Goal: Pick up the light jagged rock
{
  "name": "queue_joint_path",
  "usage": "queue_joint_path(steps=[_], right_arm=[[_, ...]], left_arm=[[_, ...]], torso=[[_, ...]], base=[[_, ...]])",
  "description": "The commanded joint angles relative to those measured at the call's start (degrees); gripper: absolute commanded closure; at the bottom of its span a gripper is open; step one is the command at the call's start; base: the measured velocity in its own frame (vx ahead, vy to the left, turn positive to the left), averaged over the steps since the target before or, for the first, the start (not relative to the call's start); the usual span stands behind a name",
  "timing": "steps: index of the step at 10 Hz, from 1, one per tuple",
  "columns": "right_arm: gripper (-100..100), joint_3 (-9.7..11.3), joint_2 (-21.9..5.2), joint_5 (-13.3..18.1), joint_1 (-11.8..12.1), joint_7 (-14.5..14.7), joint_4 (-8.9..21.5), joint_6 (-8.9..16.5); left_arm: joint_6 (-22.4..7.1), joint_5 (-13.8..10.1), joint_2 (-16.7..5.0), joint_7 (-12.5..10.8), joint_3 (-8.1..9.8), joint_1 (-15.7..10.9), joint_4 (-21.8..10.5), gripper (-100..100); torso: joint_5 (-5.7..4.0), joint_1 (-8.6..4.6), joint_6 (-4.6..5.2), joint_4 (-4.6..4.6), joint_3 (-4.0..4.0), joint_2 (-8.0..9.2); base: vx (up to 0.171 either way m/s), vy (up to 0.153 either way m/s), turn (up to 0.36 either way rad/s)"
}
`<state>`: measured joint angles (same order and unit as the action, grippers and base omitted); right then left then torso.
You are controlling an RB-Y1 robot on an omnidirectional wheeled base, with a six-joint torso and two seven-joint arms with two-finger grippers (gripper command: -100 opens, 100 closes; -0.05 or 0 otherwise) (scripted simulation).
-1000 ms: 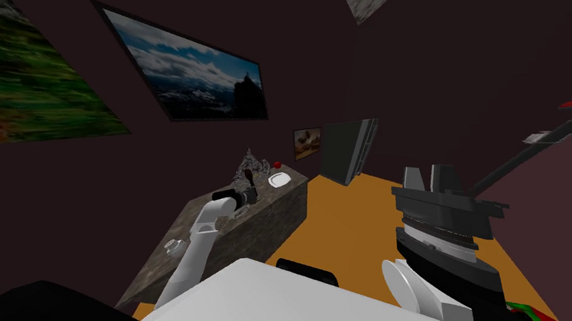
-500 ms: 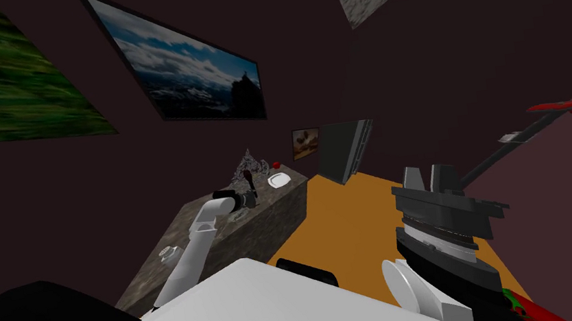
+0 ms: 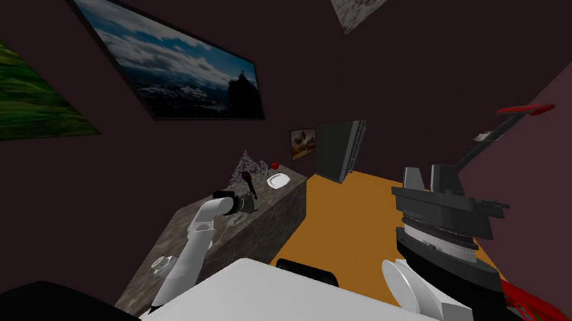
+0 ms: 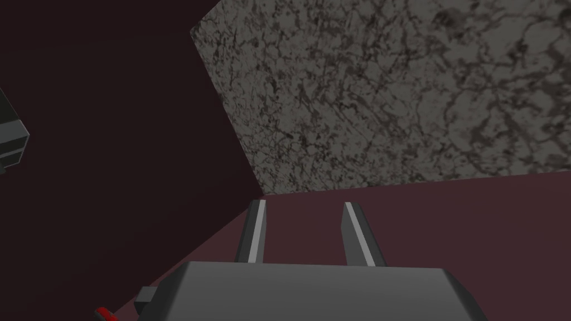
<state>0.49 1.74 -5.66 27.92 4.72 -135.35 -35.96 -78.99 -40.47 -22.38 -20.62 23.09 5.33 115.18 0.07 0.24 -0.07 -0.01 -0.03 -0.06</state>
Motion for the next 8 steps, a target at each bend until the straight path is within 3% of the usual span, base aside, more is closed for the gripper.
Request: queue_joint_path(steps=[1,8], right_arm=[[0,0.0,0.0,0.0,0.0,0.0,0.0,0.0],[0,0.0,0.0,0.0,0.0,0.0,0.0,0.0]], left_arm=[[-2.86,-0.67,-0.42,-1.43,0.55,-0.25,-0.99,-100],[-11.75,-2.16,-1.1,-5.33,1.92,0.04,-3.68,-100]], torso=[[0.0,0.0,0.0,0.0,0.0,0.0],[0.02,0.07,-0.01,-0.01,-0.02,-0.04]], base=[[-0.004,0.068,-0.099],[-0.001,0.065,-0.07]])
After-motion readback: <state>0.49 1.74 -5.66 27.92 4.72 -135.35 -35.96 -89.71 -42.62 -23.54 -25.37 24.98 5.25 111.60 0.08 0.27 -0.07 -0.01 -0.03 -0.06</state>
